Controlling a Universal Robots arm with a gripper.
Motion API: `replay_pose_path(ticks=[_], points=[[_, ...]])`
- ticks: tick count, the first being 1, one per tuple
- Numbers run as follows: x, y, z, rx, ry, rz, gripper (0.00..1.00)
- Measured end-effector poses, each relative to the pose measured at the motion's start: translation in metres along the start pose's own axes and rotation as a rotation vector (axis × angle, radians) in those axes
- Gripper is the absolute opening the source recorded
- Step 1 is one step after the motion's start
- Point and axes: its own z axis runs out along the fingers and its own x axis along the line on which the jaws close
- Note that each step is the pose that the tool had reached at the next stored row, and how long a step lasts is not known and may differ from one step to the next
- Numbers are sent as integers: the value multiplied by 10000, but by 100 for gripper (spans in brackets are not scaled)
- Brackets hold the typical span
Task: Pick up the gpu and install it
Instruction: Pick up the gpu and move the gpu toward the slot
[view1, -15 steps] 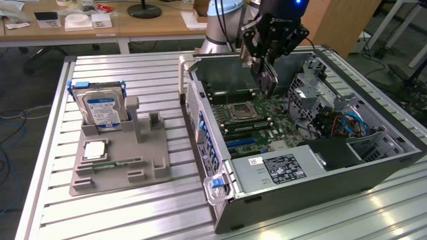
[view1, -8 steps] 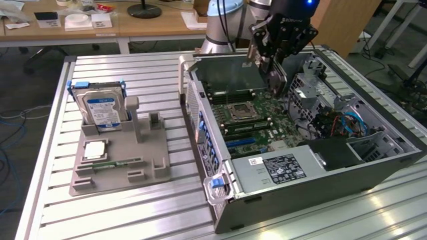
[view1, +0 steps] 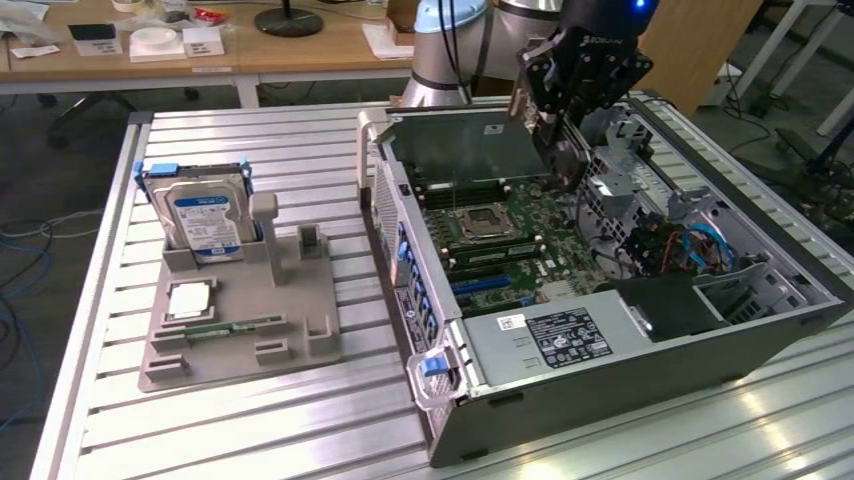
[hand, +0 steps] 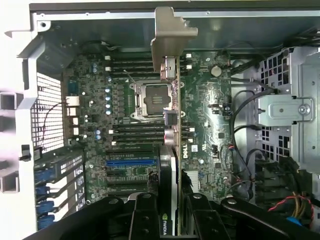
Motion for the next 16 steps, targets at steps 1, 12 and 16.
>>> replay_pose_path(ticks=[1,12,16], points=[[-11,1,1,-1,0,-1,27],[-15,1,1,-1,0,-2,27],[-50,3,1,0,0,-2,27]])
